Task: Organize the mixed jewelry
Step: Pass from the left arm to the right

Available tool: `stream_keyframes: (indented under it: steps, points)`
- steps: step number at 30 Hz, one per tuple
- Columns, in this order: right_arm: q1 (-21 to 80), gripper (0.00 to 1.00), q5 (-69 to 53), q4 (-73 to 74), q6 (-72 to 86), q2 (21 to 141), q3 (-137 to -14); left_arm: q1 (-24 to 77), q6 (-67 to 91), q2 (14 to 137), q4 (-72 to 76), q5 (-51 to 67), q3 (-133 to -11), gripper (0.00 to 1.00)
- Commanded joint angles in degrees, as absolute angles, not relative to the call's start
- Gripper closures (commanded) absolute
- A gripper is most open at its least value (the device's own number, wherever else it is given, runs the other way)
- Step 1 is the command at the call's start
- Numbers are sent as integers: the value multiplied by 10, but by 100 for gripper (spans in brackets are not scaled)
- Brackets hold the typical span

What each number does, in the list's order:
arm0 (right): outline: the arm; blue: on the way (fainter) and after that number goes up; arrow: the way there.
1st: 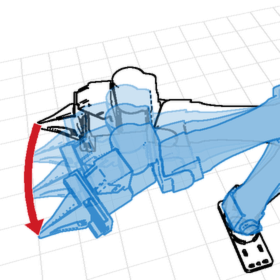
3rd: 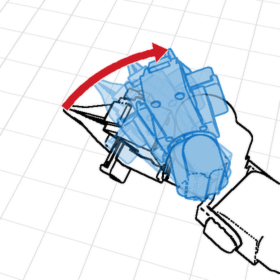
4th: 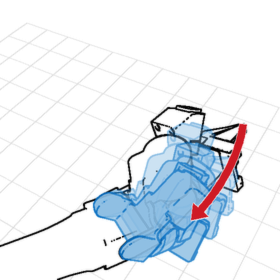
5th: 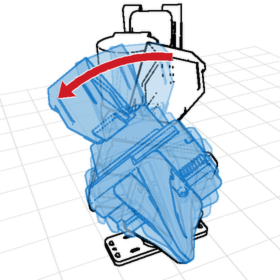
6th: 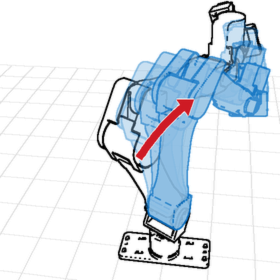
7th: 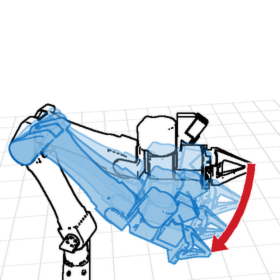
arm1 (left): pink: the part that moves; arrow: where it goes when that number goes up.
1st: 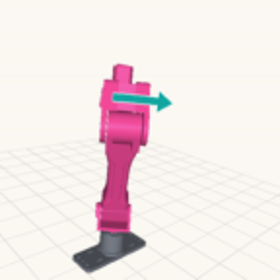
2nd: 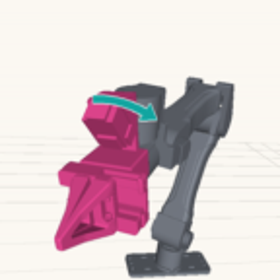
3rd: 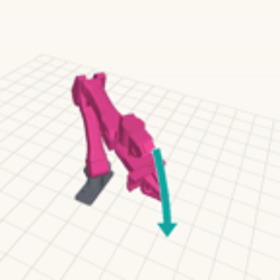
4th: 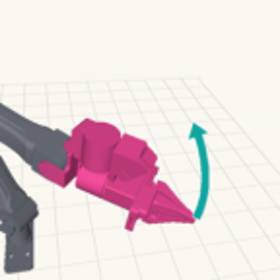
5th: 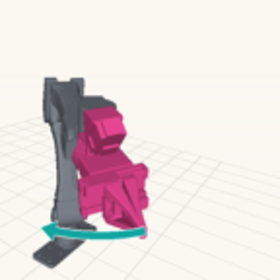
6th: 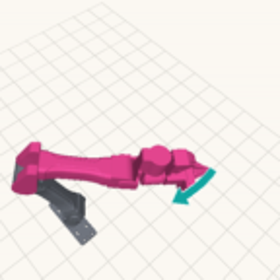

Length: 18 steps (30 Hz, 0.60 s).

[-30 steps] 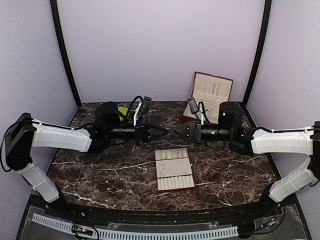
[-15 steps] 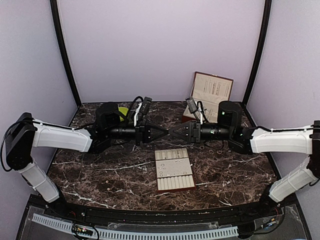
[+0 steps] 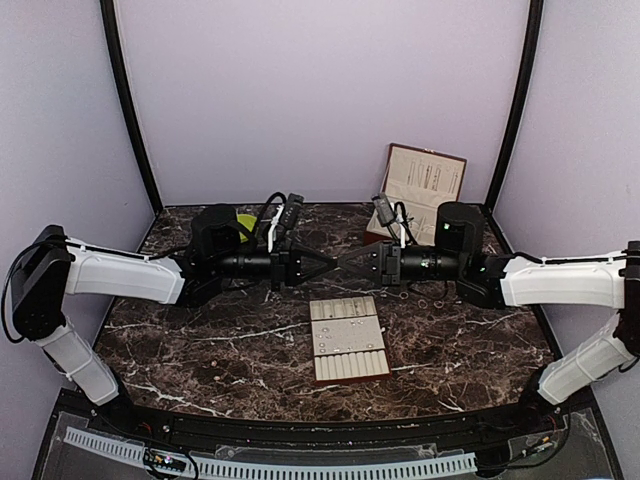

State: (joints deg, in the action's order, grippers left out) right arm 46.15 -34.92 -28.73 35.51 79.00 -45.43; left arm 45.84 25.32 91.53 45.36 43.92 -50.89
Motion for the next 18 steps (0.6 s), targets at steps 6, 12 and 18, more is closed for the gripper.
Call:
stream_keyframes:
  steps: [6, 12, 18]
  points:
    - [466, 98, -325, -311, 355, 780, -455, 458, 255, 911, 469, 442, -505, 86]
    - [464, 98, -295, -255, 321, 765, -458, 456, 239, 885, 457, 404, -488, 41]
    - [465, 98, -251, -145, 271, 753, -475, 442, 230, 846, 450, 361, -457, 30]
